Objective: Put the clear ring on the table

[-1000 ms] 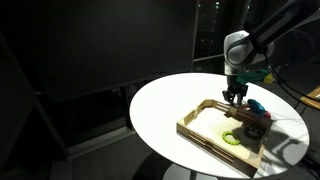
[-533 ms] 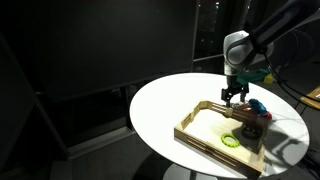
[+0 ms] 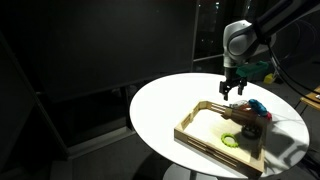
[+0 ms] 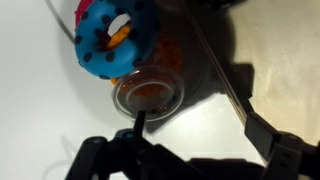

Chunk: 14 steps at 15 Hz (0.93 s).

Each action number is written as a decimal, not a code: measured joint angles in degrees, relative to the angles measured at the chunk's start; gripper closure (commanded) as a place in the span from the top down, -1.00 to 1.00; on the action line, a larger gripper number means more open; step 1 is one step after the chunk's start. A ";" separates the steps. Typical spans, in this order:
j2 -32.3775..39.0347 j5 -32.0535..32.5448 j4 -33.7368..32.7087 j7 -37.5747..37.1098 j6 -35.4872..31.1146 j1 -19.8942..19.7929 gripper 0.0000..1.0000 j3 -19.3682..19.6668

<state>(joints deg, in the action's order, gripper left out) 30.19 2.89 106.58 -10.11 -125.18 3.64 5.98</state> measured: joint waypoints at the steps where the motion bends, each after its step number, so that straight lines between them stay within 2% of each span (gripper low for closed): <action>1: -0.74 0.01 0.10 0.00 0.06 0.12 1.00 -0.14; 7: -5.02 0.01 1.32 0.30 3.44 0.22 1.00 -2.17; 14: -12.76 0.01 5.99 0.47 8.31 0.31 1.00 -4.09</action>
<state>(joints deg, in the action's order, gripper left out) 17.43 2.90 112.56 -9.64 -116.87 3.95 1.89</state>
